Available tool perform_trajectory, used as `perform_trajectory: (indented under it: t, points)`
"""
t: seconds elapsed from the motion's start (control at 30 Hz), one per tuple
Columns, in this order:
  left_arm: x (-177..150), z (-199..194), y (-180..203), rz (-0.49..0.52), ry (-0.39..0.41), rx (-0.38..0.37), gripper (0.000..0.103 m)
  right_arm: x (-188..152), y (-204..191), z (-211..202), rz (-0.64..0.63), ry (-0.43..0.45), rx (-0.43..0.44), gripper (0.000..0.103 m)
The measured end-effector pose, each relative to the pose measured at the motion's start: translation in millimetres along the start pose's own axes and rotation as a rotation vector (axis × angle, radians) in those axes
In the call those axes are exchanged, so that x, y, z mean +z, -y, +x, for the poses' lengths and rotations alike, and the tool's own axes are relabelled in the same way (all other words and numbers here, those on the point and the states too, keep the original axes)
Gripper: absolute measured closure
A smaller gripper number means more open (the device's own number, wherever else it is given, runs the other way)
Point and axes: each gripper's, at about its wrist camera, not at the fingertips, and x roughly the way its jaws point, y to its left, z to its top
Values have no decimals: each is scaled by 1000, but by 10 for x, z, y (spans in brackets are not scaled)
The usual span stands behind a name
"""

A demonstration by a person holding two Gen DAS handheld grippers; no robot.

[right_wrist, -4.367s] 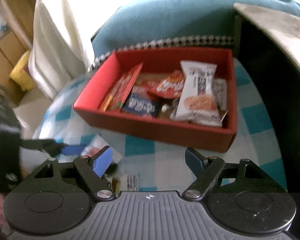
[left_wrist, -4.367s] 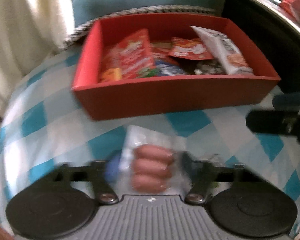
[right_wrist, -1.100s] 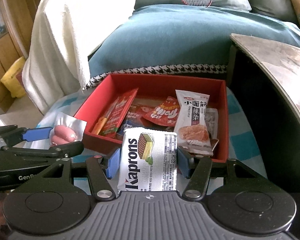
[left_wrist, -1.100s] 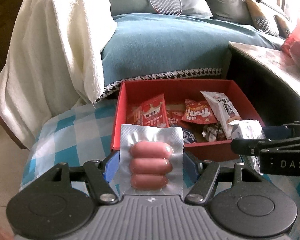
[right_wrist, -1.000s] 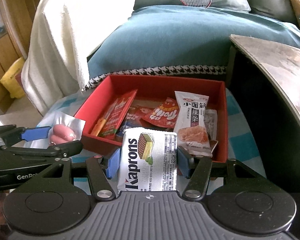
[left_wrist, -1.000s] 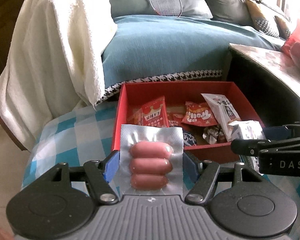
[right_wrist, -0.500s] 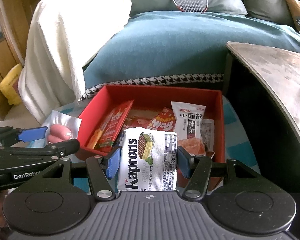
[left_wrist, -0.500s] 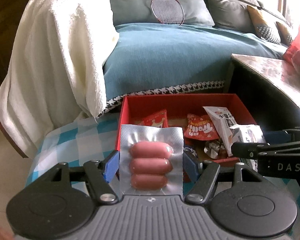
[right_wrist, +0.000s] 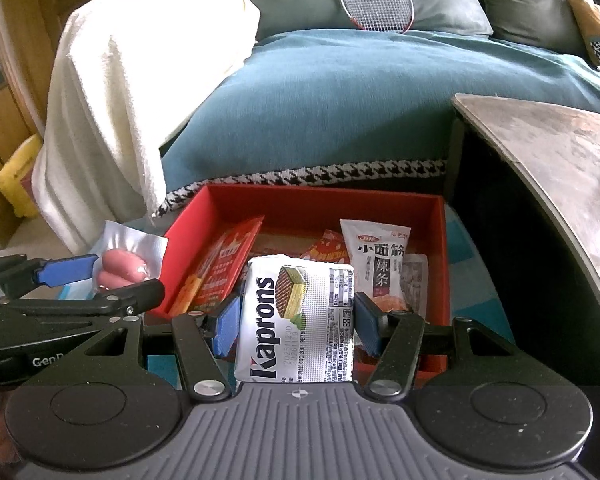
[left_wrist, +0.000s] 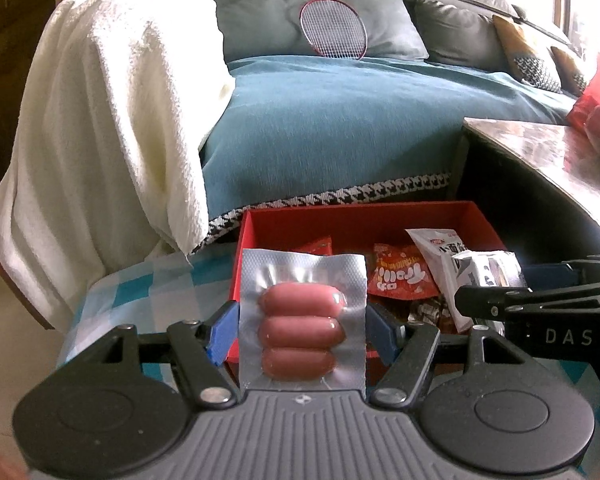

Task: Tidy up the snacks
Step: 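Lift the sausage pack and Kaprons wafer and carry them over the red box, then lower the sausage pack and Kaprons wafer into the red box and open both grippers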

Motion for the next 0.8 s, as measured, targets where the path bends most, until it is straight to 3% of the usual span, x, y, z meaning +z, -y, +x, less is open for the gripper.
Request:
perform_trajectory:
  t: [0.8]
  points:
    - [142,213,89,19,2,12,42,172,154,150,31,11,-25,37]
